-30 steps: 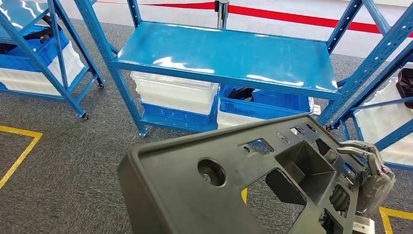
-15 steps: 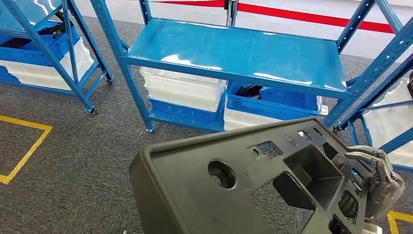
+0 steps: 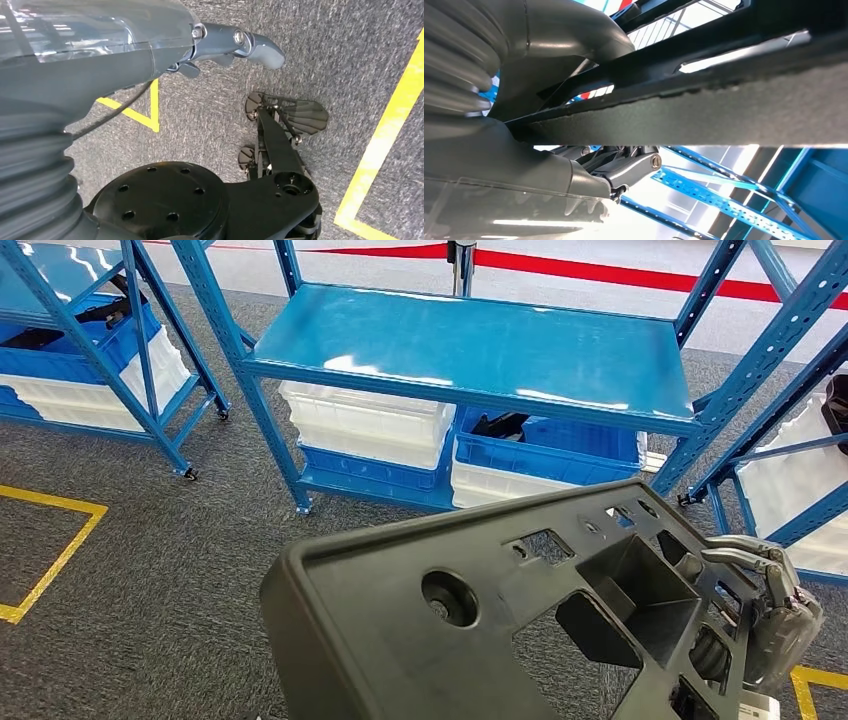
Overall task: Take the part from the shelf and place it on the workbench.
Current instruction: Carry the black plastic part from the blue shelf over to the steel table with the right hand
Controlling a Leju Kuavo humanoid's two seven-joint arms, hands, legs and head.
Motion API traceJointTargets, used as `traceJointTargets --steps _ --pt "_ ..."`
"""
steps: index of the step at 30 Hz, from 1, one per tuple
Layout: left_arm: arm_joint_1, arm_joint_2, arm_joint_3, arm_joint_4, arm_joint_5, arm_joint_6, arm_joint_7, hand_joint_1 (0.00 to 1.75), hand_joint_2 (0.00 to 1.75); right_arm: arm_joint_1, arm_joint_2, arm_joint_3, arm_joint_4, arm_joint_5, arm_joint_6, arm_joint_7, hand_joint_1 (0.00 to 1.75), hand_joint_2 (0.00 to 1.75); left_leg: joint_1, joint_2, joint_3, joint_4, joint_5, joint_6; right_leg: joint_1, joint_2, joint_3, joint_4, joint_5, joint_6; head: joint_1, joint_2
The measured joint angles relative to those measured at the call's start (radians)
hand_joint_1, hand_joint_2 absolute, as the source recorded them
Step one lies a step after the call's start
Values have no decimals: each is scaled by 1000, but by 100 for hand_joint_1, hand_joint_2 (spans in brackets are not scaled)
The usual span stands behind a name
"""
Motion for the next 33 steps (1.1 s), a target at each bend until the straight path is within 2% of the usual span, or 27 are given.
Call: traceJointTargets --steps 4,16,30,33 --pt "0 0 0 0 0 0 -1 0 175 0 0 0 0 0 0 0 110 175 -1 0 -2 0 2 -2 -2 0 -2 -2 4 1 0 0" --pt "0 0 0 0 -4 0 -7 0 175 0 0 -1 0 10 -5 -10 110 175 -4 0 -8 1 9 6 -5 0 -2 -12 16 9 0 0" --pt "0 0 0 0 -9 0 -7 0 175 0 0 0 0 -36 9 -34 110 175 -4 0 -11 2 9 6 -5 0 -4 -12 17 10 0 0" --pt "-1 0 0 0 -9 0 -7 0 175 1 1 -1 -4 -55 19 -41 110 175 -2 2 -4 -18 21 19 -6 0 -2 -19 18 20 -1 0"
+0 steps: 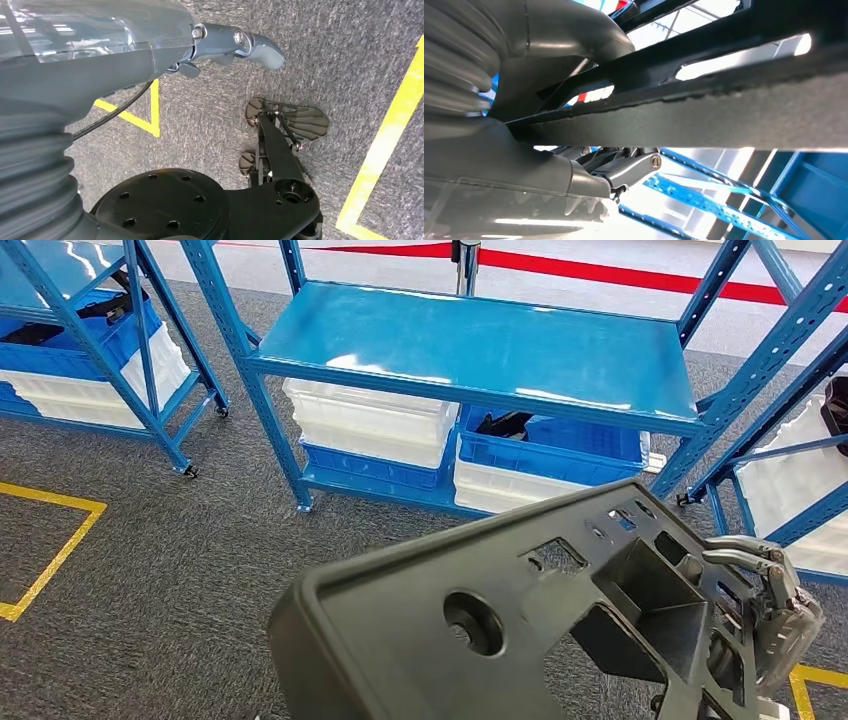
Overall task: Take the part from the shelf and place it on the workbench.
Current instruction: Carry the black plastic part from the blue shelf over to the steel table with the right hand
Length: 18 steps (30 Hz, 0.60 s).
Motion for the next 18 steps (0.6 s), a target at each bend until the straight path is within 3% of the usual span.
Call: traceJointTargets --steps 2,4,5,6,7,8,10,11,12,14,15,16,18 --pt "-1 -1 0 0 0 0 0 0 175 0 0 0 -4 -7 4 -4 110 175 9 6 7 -24 15 7 0 1 -21 44 -38 6 4 0" --pt "-1 -1 0 0 0 0 0 0 175 1 0 -1 -4 -14 7 -7 110 175 14 14 4 -30 20 7 -8 2 -74 160 -104 11 9 0" --pt "0 -1 0 0 0 0 0 0 175 4 0 -1 -4 -18 8 -7 110 175 17 19 2 -29 21 5 -14 2 -100 216 -125 15 10 0" --pt "0 -1 0 0 0 0 1 0 175 6 0 -1 -4 -21 9 -7 110 175 21 25 1 -28 21 2 -21 2 -113 245 -128 21 11 0" --pt "0 -1 0 0 0 0 1 0 175 7 0 -1 -4 -22 10 -7 110 175 28 32 0 -26 20 -4 -28 1 -109 239 -113 30 11 0" --pt "0 -1 0 0 0 0 1 0 175 8 0 -1 -4 -23 11 -8 110 175 37 39 -1 -23 18 -14 -37 -4 -87 196 -83 40 11 0" --pt "1 1 0 -1 0 0 0 0 175 7 0 -1 -4 -24 12 -8 110 175 49 53 2 -12 10 -38 -51 -36 -21 65 -22 61 13 0" --pt "1 1 0 -1 -1 -2 -1 0 175 7 0 -2 -4 -24 12 -8 110 175 53 59 6 -12 7 -51 -52 -49 4 16 -5 64 12 0" --pt "1 1 0 -1 -1 -5 -4 0 175 6 0 -2 -4 -24 12 -9 110 175 55 66 11 -16 7 -63 -49 -57 16 -12 2 62 11 0" --pt "0 -1 0 0 -6 -13 -15 0 175 7 0 -7 -6 -23 12 -12 110 175 61 80 26 -39 16 -83 -40 -44 15 -22 6 44 8 0" --pt "-1 -1 0 0 -8 -16 -21 0 175 9 0 -10 -8 -21 12 -14 110 175 62 86 32 -47 19 -91 -46 -38 14 -25 9 38 7 0" --pt "-1 -2 0 0 -11 -18 -26 0 175 10 1 -12 -8 -21 12 -15 110 175 61 87 36 -55 15 -91 -50 -35 13 -27 13 35 5 0" --pt "-2 -1 0 -1 -14 -19 -33 0 175 13 4 -14 -9 -20 12 -16 110 175 58 81 35 -57 5 -69 -60 -32 12 -29 17 32 -12 0"
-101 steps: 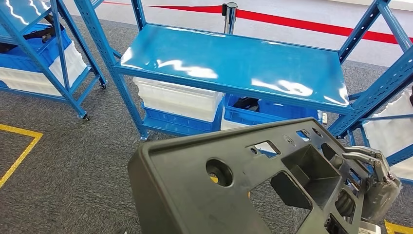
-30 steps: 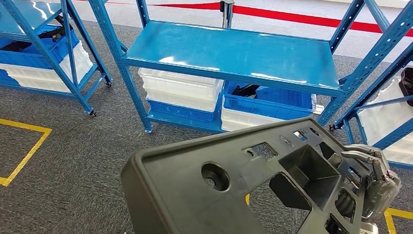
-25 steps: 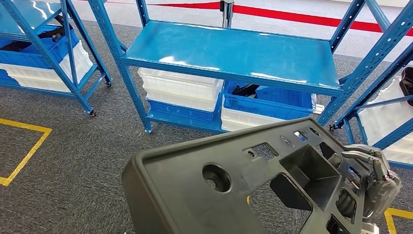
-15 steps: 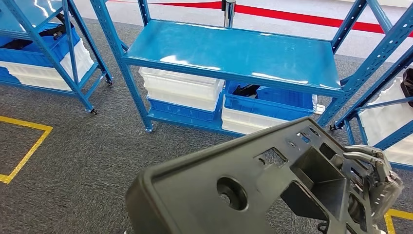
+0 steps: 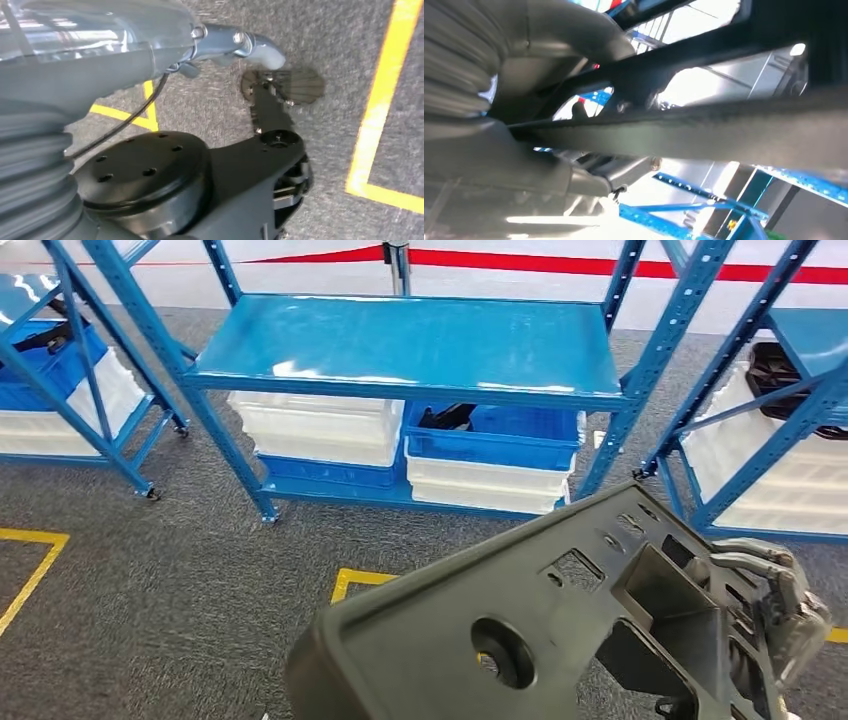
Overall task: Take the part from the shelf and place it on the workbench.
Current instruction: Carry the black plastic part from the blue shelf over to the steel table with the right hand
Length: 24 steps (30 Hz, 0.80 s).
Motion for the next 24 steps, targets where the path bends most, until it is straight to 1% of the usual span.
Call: traceJointTargets --steps 1,2,3,4,6,7,9,11,12,13,14,15,16,17,18,19,20,21,22,23,24 --pt "0 0 0 0 0 0 -1 0 175 1 1 0 0 0 0 0 110 175 0 -7 -3 0 5 17 5 1 -2 3 -1 -2 -10 0" --pt "1 1 0 0 0 1 -2 0 175 4 1 -1 0 -1 0 0 110 175 1 -12 -6 4 11 28 7 1 -3 4 -1 -4 -19 0" --pt "1 1 0 0 1 1 -1 0 175 6 2 -2 0 -1 0 0 110 175 3 -16 -8 7 18 36 10 1 -3 5 -2 -6 -24 0" --pt "2 1 0 0 3 2 0 0 175 7 2 -2 0 -1 0 0 110 175 4 -19 -11 10 22 38 11 1 -3 6 -2 -6 -28 0" --pt "2 1 0 1 5 5 2 0 175 7 3 -2 0 -1 0 -2 110 175 3 -20 -18 20 17 38 12 1 -3 6 -2 -4 -35 0" --pt "2 1 0 1 5 6 4 0 175 7 3 -2 0 -1 0 -3 110 175 2 -21 -22 26 15 37 12 1 -4 6 -2 -1 -37 0" --pt "2 1 1 1 6 7 7 0 175 7 3 -2 0 -2 0 -5 110 175 -3 -21 -30 39 10 32 12 1 -3 4 0 9 -38 0" --pt "2 1 1 1 6 7 8 0 175 7 4 -2 0 -2 0 -7 110 175 -7 -22 -35 42 9 29 10 2 -3 1 -2 23 -32 0" --pt "2 0 1 1 6 7 8 0 175 7 4 -2 0 -2 0 -7 110 175 -9 -22 -35 40 11 29 8 4 -9 13 -14 27 -25 0" --pt "2 -1 1 1 6 7 8 0 175 8 4 -2 0 -2 0 -8 110 175 -10 -21 -36 37 12 31 8 7 -23 45 -40 29 -17 0" --pt "1 -2 1 1 6 8 8 0 175 9 4 -3 0 -2 0 -8 110 175 -11 -19 -37 36 13 33 9 11 -47 100 -76 28 -9 0" --pt "1 -2 1 0 7 8 8 0 175 11 5 -3 0 -2 0 -8 110 175 -14 -18 -38 36 13 36 12 14 -79 172 -115 27 -1 0" --pt "1 -2 1 0 7 9 8 0 175 13 5 -4 0 -2 0 -8 110 175 -18 -16 -40 36 13 39 15 16 -109 240 -144 27 5 0" --pt "1 -2 1 0 7 9 9 0 175 15 5 -5 0 -2 0 -8 110 175 -22 -14 -41 37 13 40 17 18 -127 285 -156 26 9 0" --pt "1 -2 1 0 7 9 9 0 175 16 5 -5 0 -2 0 -8 110 175 -24 -11 -41 39 12 41 18 18 -127 291 -149 26 13 0" --pt "1 -3 1 0 7 9 9 0 175 17 5 -5 0 -2 0 -8 110 175 -26 -9 -41 41 12 41 20 18 -106 256 -123 24 14 0" --pt "1 -3 1 1 7 9 9 0 175 17 5 -5 0 -2 0 -8 110 175 -27 -6 -41 43 10 41 21 12 -71 190 -89 22 16 0" --pt "2 -3 1 1 7 9 9 0 175 15 5 -5 0 -2 0 -8 110 175 -28 -3 -41 46 9 39 25 -2 -35 119 -61 19 19 0" --pt "2 -3 1 1 7 9 10 0 175 13 5 -5 0 -2 0 -9 110 175 -31 1 -41 49 7 36 30 -14 -8 64 -42 13 21 0" --pt "2 -3 1 1 7 9 10 0 175 12 5 -4 0 -2 0 -9 110 175 -34 5 -41 52 6 32 34 -22 5 31 -34 6 22 0" --pt "2 -3 1 1 7 9 10 0 175 11 5 -4 0 -2 0 -9 110 175 -37 11 -41 52 6 28 39 -24 6 22 -34 -1 22 0"
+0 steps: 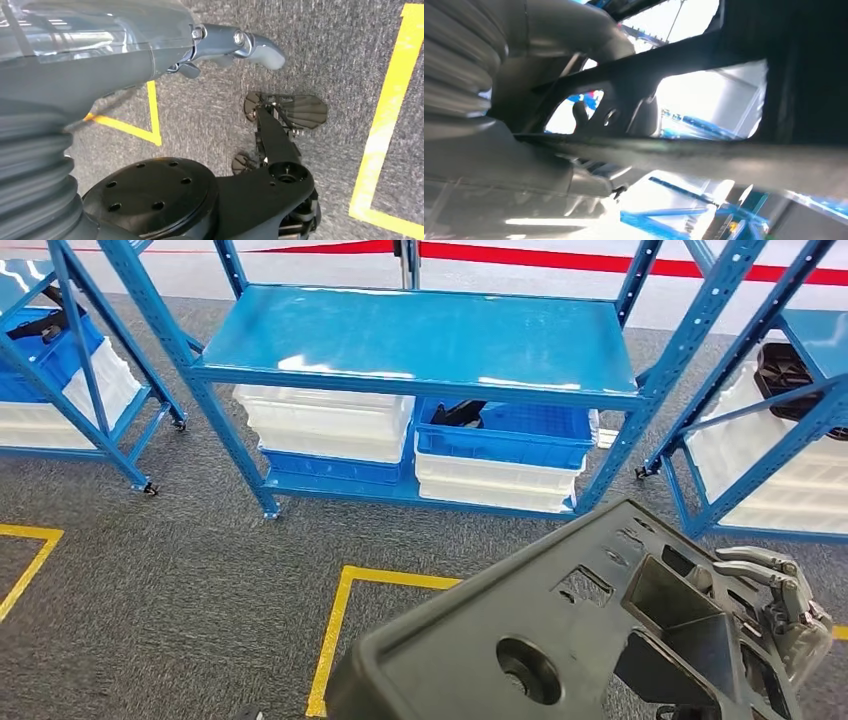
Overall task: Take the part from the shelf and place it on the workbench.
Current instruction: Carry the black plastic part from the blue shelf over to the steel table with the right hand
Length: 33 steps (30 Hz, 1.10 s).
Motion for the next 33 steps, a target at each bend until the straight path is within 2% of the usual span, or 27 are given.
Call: traceJointTargets --steps 1,2,3,4,6,7,8,9,10,12,14,15,17,19,20,22,23,24,25,26,28,29,30,31,33 --pt "0 0 0 0 0 0 0 0 175 0 0 0 0 0 0 0 110 175 -1 8 1 -1 1 -4 3 9 -4 1 2 -7 -1 0" --pt "-1 0 0 0 0 0 0 0 175 0 0 0 0 0 0 0 110 175 1 11 3 -1 -2 -9 -1 17 -6 0 4 -15 -4 0" --pt "-1 0 0 0 0 0 0 0 175 0 0 0 0 0 0 0 110 175 4 1 1 9 -13 -12 -4 26 -6 -2 7 -21 -6 0" --pt "-2 0 0 0 0 0 0 0 175 -1 0 0 0 0 0 -1 110 175 6 -19 -8 37 -37 -14 -8 33 -6 -4 11 -30 -10 0" --pt "1 1 0 0 0 0 0 0 175 -4 1 -1 0 0 3 -1 110 175 4 -70 -55 161 -114 -12 -10 46 -7 -5 14 -42 -20 0" --pt "3 1 0 0 0 -1 0 0 175 -5 2 -1 0 0 4 -1 110 175 2 -84 -83 234 -149 -11 -9 53 -7 -4 14 -46 -24 0" --pt "4 1 1 0 0 -1 0 0 175 -5 2 0 0 0 5 -1 110 175 1 -90 -103 288 -168 -11 -8 61 -8 -3 14 -47 -27 0" --pt "5 2 2 0 0 -1 0 0 175 -5 3 0 0 0 6 -1 110 175 1 -91 -107 305 -166 -12 -8 71 -8 -1 13 -47 -29 0" --pt "5 2 3 0 0 -1 -1 0 175 -5 3 0 0 0 6 -1 110 175 3 -92 -94 284 -146 -13 -10 81 -8 2 12 -44 -31 0" --pt "4 4 5 0 0 -1 -1 0 175 -6 3 0 0 0 6 -1 110 175 12 -107 -32 163 -86 -19 -16 99 -7 10 5 -33 -37 0" --pt "4 2 6 1 0 -1 -1 0 175 -9 3 0 0 0 6 0 110 175 23 -139 10 68 -62 -24 -13 116 -14 23 1 -18 -44 0" --pt "5 0 6 2 -1 -1 -1 0 175 -11 4 0 0 0 6 -1 110 175 24 -149 12 55 -65 -23 -10 123 -19 26 4 -12 -42 0" --pt "5 -1 6 2 -1 -1 0 0 175 -12 4 1 0 0 7 -1 110 175 21 -140 3 60 -67 -13 -9 131 -30 27 12 -3 -29 0" --pt "5 0 8 2 -2 0 0 0 175 -13 4 2 0 -1 7 -1 110 175 15 -124 0 65 -69 0 -9 111 -51 57 -6 1 -17 0" --pt "5 0 8 2 -2 0 0 0 175 -14 4 1 0 -1 7 -1 110 175 12 -115 1 65 -70 7 -8 95 -74 103 -30 2 -11 0" --pt "4 0 11 2 -2 0 0 0 175 -16 4 2 0 -2 7 -1 110 175 3 -97 1 64 -72 17 -3 73 -146 247 -91 1 0 0" --pt "4 0 12 2 -2 0 0 0 175 -16 4 2 0 -2 7 -1 110 175 -1 -87 1 64 -72 19 0 71 -179 310 -111 -2 2 0" --pt "4 0 14 1 -3 0 0 0 175 -16 4 2 0 -4 7 -1 110 175 -6 -79 2 63 -73 21 3 71 -196 343 -113 -5 3 0" --pt "4 0 14 1 -3 0 0 0 175 -15 4 2 0 -5 7 -1 110 175 -10 -72 4 63 -74 23 7 70 -194 335 -96 -12 4 0" --pt "3 0 14 1 -3 0 0 0 175 -16 4 2 0 -5 7 -1 110 175 -15 -66 6 62 -75 26 14 68 -171 287 -63 -22 5 0" --pt "2 -1 15 1 -3 0 0 0 175 -17 4 2 -1 -6 7 -1 110 175 -24 -54 12 61 -78 29 35 47 -101 146 0 -55 6 0" --pt "2 -1 15 1 -4 0 0 0 175 -18 4 2 -1 -6 7 -1 110 175 -27 -49 13 60 -79 30 45 35 -75 93 14 -69 6 0" --pt "1 -2 15 1 -4 0 0 0 175 -19 4 2 -1 -6 7 -1 110 175 -28 -43 12 60 -80 29 52 26 -62 63 15 -79 6 0" --pt "1 -2 15 1 -4 0 0 0 175 -19 4 1 -1 -6 7 -1 110 175 -30 -36 11 58 -79 28 55 25 -59 54 10 -83 5 0" --pt "0 -1 15 0 -5 0 1 0 175 -16 4 0 -1 -6 7 -1 110 175 -31 -29 15 57 -83 23 46 34 -54 39 13 -81 6 0"
